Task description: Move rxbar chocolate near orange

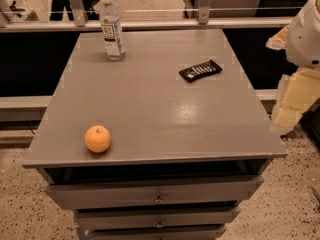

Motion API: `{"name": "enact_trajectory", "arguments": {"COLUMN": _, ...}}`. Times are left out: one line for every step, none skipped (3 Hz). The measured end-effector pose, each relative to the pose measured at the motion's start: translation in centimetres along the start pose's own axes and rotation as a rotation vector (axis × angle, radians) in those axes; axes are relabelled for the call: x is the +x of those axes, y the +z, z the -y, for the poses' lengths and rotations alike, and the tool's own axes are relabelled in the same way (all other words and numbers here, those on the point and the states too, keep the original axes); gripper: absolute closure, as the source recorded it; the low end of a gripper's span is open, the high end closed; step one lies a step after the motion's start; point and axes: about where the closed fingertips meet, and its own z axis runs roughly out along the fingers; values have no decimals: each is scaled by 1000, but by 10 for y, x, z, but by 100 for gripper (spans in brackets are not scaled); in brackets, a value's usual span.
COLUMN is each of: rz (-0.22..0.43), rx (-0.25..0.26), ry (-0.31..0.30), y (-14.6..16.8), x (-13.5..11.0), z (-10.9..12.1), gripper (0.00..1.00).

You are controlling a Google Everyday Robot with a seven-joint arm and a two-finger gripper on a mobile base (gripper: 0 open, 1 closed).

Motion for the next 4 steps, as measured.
{"name": "enact_trajectory", "arguments": {"rz": 6, "rx": 9, "ry": -1, "y": -1, "x": -1, "z": 1, "gripper": 0}}
{"name": "enact_trajectory", "arguments": {"rz": 71, "rx": 43, "ry": -11, "y": 10, "x": -16, "z": 30, "gripper": 0}}
{"name": "enact_trajectory", "arguments": {"rz": 162, "rx": 79, "ry": -23, "y": 33, "x": -41, "z": 77, "gripper": 0}}
{"name": "enact_trajectory", "arguments": {"rz": 239, "rx": 113, "ry": -35, "y": 67, "x": -67, "z": 130, "gripper": 0}}
